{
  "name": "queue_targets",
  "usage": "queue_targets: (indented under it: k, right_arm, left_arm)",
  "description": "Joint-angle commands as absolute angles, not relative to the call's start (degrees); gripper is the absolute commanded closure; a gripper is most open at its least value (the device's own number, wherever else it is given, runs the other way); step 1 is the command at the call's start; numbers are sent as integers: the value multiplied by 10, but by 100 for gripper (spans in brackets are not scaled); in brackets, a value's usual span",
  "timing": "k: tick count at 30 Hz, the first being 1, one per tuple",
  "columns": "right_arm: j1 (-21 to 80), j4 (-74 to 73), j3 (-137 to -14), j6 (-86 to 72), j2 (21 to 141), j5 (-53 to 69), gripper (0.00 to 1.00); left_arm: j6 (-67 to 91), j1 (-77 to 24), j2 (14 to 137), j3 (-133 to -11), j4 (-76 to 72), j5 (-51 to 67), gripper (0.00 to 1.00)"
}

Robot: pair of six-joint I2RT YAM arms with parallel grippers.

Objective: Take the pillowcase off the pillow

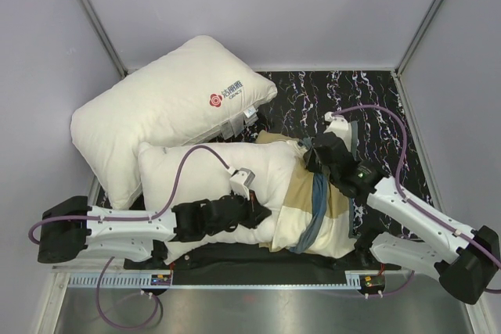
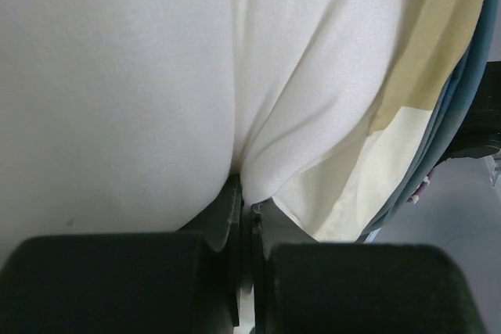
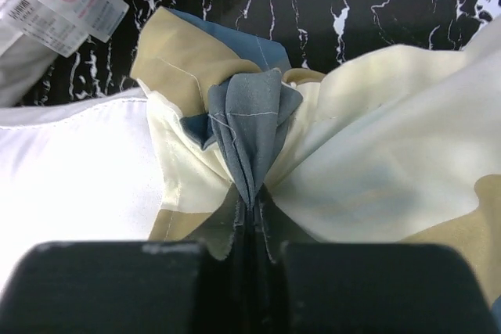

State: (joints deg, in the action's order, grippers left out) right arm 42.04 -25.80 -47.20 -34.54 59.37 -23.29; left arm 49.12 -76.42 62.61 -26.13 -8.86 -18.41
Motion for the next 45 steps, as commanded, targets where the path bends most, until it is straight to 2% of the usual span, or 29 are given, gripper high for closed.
queue_targets:
  k: [1, 2, 7, 17, 20, 28, 29, 32, 33, 35, 36, 40, 45]
  right_arm:
    - [425, -333, -471, -353, 581, -241, 97]
    - [424, -340, -478, -347, 582, -251, 100]
    - [379, -360, -530, -304, 591, -279, 100]
    - [227, -348, -591, -215, 606, -228, 100]
    - [216, -345, -581, -219, 606, -201, 100]
    - [216, -315, -498, -248, 606, -131, 99]
    - [217, -311, -495, -250, 605, -115, 90]
    - [217, -315, -490, -247, 599, -78, 74]
    - [217, -320, -490, -245, 592, -73, 59]
    - [217, -332, -497, -238, 581, -58, 46]
    - [217, -337, -504, -236, 564, -53, 34]
    - [216, -363, -528, -205, 510, -2, 21]
    - [217, -400, -538, -194, 440, 74, 17]
  left_arm:
    - [490, -767, 643, -234, 82, -214, 100]
    - [490, -766, 642, -238, 97, -221, 100]
    - [500, -766, 593, -252, 169, -270, 100]
    - [534, -765, 381, -261, 336, -330, 100]
    - [533, -765, 350, -272, 363, -347, 100]
    - [504, -764, 385, -293, 368, -371, 100]
    - [499, -763, 399, -295, 355, -370, 100]
    - [473, -746, 425, -299, 311, -363, 100]
    - [463, -733, 431, -301, 296, -352, 100]
    - [427, -676, 448, -308, 248, -294, 100]
    - [402, -656, 455, -311, 233, -274, 100]
    - [344, -540, 502, -340, 194, -180, 100]
    - [290, -438, 566, -389, 209, -120, 100]
